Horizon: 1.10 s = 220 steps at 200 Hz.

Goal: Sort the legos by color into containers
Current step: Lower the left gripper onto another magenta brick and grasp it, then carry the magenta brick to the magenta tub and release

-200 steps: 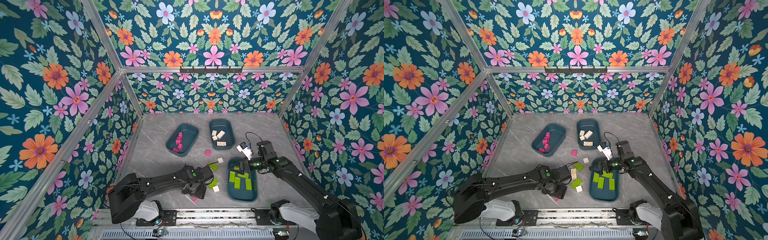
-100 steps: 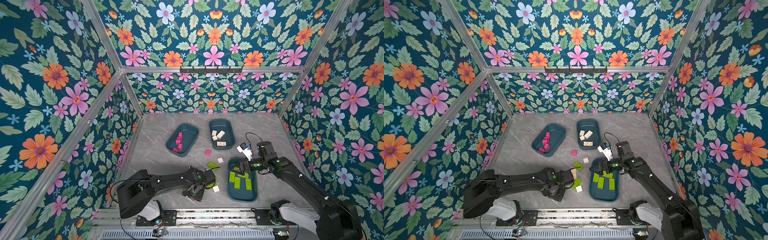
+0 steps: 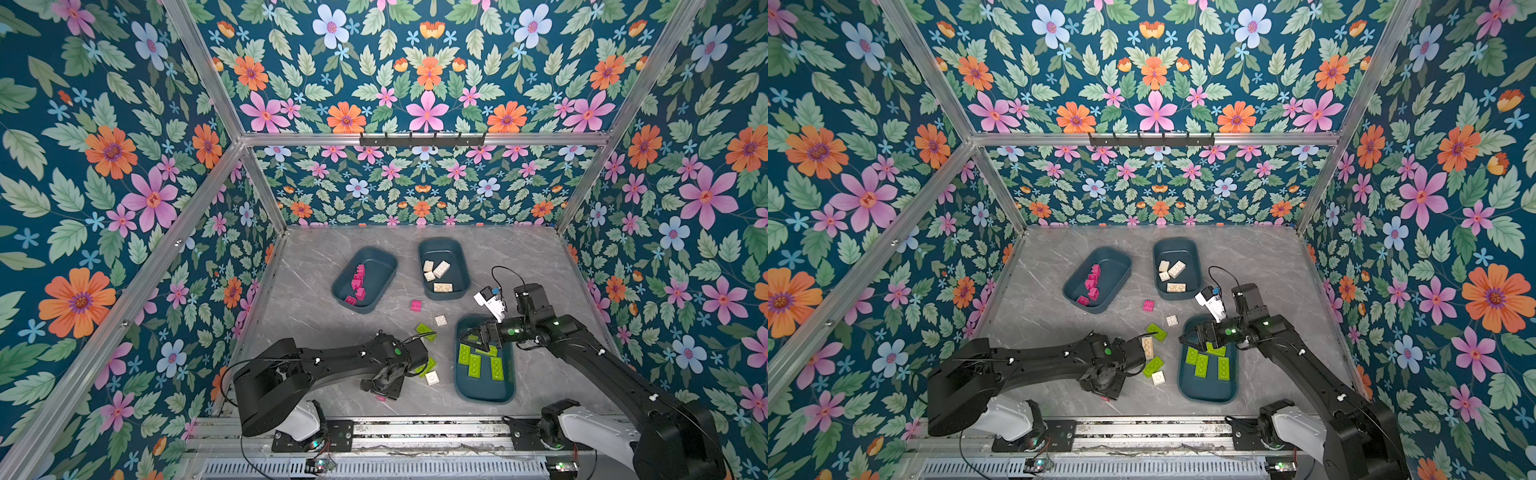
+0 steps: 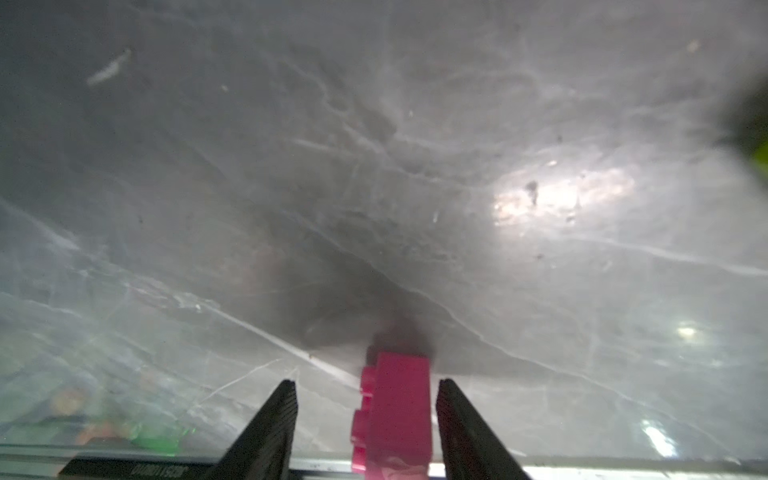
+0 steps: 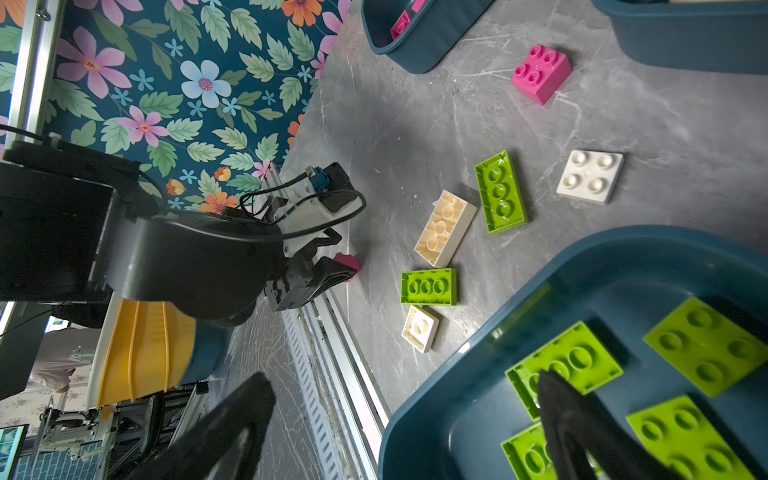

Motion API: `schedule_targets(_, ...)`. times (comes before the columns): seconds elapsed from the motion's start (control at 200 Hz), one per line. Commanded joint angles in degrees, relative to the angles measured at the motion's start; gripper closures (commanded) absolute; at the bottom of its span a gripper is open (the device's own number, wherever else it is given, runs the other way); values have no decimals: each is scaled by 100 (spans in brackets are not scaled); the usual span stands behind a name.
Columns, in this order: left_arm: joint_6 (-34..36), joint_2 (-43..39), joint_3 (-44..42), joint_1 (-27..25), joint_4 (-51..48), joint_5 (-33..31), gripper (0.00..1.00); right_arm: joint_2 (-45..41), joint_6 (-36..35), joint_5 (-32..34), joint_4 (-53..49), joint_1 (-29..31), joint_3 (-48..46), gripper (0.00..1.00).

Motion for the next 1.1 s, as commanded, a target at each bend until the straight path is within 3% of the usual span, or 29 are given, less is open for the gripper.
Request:
schedule_targets(0.0,-175,-139,-135,6,181,392,45,-10,-11,-4,40,6,-31,1)
schedule_targets(0.235,-275,-212,-388,30,438,480,59,-27,0,-21,53,6,-53,1)
schedule_targets(0.415,-142,-180,-86,91,333,344,75,-36,30,-44,48,6,0,1)
schedule_targets(0.5,19,-225,135,261,55,214,77,-45,65,-53,79,6,41,1)
schedule_targets(0.73,975,-196,1227,1283,-358,-55,78,68,197,-80,289,6,197,1)
schedule_targets(0.95,2361,515,2808,2551,-456,-556,77,192,246,-67,426,6,371,1)
schedule_targets(1.095,2898,1084,3508,3337,-139,-814,77,245,279,0,453,6,511,1)
